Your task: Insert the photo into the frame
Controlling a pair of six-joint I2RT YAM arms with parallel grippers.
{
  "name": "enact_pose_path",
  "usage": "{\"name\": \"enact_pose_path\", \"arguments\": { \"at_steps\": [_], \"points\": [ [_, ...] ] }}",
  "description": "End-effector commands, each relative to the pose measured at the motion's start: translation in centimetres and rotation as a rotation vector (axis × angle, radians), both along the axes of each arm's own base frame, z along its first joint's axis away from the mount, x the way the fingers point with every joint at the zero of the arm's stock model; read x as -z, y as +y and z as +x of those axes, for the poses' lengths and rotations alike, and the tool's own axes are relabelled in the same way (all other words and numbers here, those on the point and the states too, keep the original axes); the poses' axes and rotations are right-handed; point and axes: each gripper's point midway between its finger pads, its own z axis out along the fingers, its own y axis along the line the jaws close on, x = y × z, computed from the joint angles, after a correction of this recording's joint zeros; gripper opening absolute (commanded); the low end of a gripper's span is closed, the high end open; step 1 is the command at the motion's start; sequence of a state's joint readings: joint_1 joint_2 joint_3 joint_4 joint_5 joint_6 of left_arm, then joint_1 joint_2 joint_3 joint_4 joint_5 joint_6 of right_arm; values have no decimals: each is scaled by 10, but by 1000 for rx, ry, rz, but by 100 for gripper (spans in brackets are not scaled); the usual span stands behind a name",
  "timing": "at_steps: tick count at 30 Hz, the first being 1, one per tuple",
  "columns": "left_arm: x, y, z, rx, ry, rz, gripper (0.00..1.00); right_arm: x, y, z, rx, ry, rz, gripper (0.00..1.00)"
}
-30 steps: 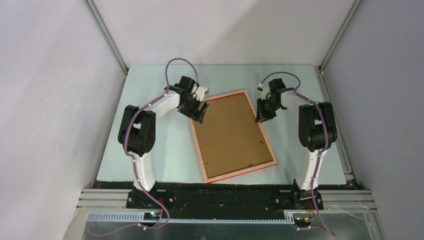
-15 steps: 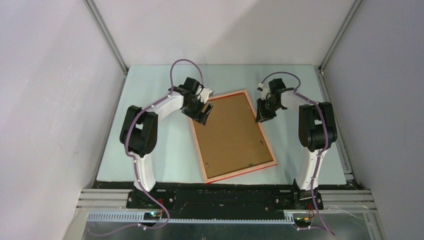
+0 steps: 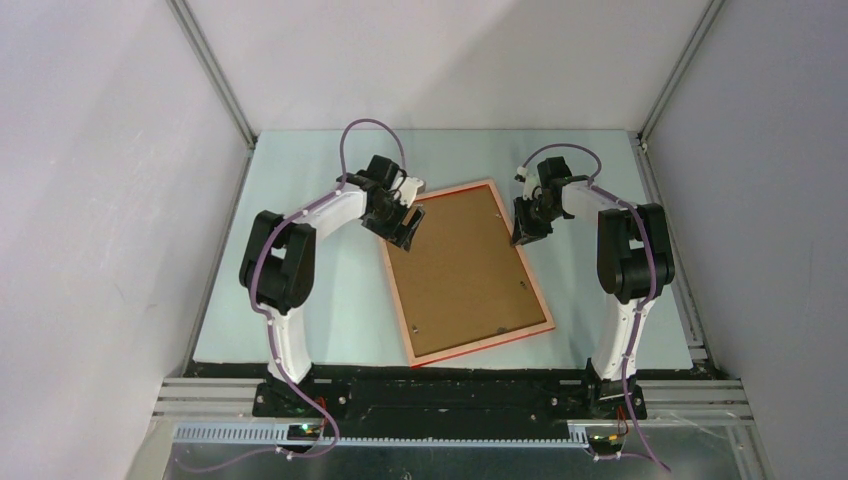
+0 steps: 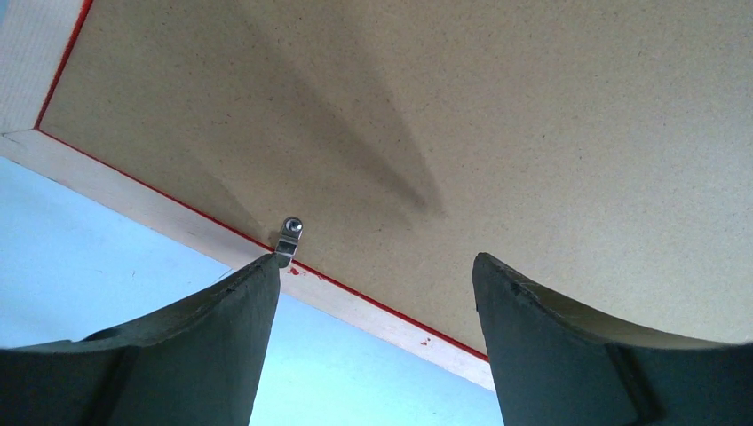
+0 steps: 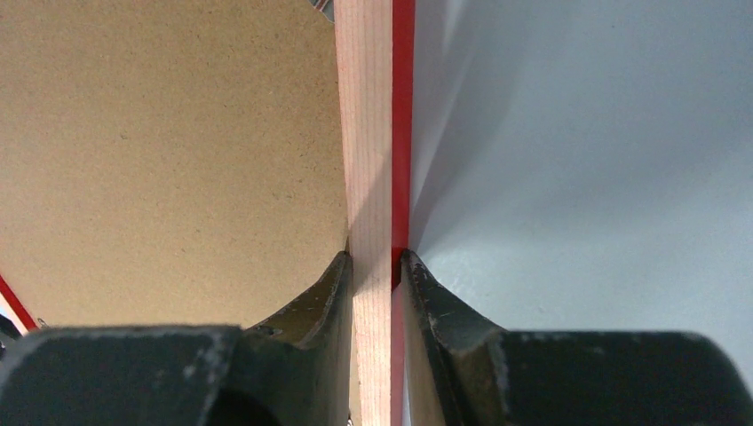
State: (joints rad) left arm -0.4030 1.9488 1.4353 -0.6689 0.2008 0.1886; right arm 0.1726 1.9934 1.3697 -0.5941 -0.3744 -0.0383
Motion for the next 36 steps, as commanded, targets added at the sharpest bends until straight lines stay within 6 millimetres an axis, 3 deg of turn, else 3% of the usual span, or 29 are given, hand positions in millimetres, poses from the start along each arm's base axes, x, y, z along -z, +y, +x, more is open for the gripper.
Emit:
{"name": "enact_pose_path", "arguments": {
  "at_steps": [1, 16, 36],
  "points": [
    [-1, 1, 4, 5, -16, 12, 84, 6, -5, -2, 3, 21, -19, 0],
    [13, -1, -8, 10, 41, -2, 84, 6, -5, -2, 6, 24, -15, 0],
    [16, -29, -34, 48, 134, -108, 83, 6, -5, 0, 23, 21, -19, 0]
  ]
}}
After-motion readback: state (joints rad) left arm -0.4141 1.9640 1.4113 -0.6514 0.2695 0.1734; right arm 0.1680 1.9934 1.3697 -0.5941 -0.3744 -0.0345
